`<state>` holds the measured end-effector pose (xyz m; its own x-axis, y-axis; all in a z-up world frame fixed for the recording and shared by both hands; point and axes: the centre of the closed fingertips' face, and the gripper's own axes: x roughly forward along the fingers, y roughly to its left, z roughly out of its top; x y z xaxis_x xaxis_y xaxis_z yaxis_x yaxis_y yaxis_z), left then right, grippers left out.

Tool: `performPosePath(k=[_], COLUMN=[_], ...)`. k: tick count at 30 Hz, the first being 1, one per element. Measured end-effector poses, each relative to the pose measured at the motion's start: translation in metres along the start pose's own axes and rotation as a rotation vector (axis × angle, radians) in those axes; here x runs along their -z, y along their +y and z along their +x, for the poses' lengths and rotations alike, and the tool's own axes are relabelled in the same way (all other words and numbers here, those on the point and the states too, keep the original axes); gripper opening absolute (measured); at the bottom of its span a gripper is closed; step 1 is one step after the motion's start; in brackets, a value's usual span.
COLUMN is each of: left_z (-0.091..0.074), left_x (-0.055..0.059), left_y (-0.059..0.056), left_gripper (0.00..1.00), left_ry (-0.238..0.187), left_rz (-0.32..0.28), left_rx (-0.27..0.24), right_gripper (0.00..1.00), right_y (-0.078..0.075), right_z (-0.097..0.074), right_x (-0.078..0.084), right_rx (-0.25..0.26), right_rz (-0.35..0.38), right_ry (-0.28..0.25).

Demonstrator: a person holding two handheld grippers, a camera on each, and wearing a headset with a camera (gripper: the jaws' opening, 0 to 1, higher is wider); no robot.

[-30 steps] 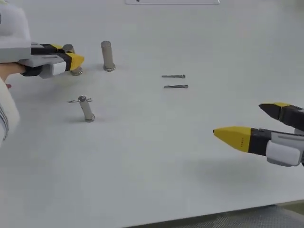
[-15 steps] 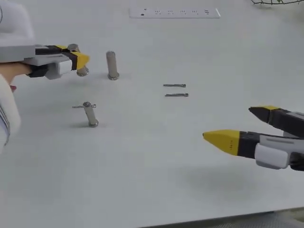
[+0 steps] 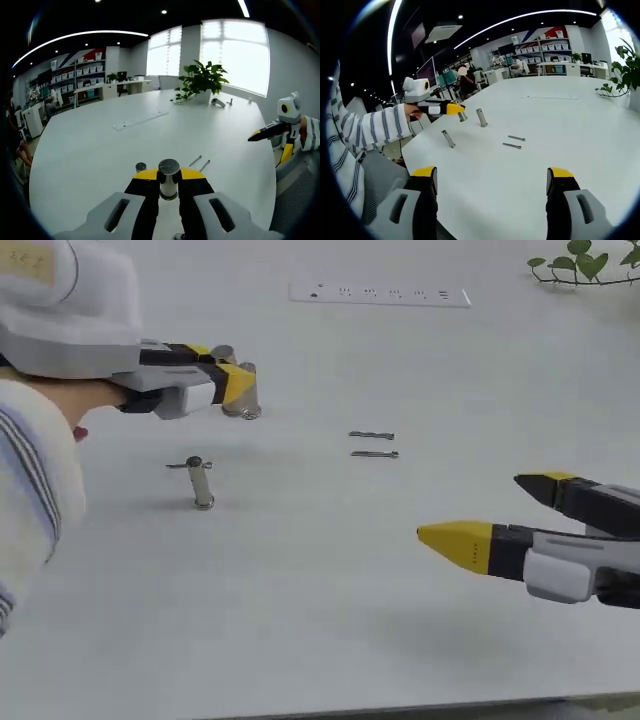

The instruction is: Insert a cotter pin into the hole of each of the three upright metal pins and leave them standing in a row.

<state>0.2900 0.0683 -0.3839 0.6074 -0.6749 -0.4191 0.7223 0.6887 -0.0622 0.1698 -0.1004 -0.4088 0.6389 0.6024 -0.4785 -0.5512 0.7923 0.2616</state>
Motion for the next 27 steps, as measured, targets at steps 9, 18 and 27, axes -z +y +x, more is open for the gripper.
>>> performPosePath(k=[9, 18, 27], left_z=[0.004, 0.007, 0.007], left_x=[0.013, 0.031, 0.052], left_y=[-0.035, -0.07, -0.095], left_gripper=[0.1, 0.1, 0.1], left_ry=[0.032, 0.06, 0.115], left_rz=[0.05, 0.045, 0.028], left_rx=[0.06, 0.103, 0.121], right_gripper=[0.89, 0.88, 0.88], right_y=[0.004, 0.005, 0.006], right_z=[0.001, 0.0, 0.003], right_x=[0.001, 0.006, 0.01], right_rx=[-0.007, -0.007, -0.014], right_rz=[-0.007, -0.008, -0.009], right_ry=[-0.002, 0.012, 0.022])
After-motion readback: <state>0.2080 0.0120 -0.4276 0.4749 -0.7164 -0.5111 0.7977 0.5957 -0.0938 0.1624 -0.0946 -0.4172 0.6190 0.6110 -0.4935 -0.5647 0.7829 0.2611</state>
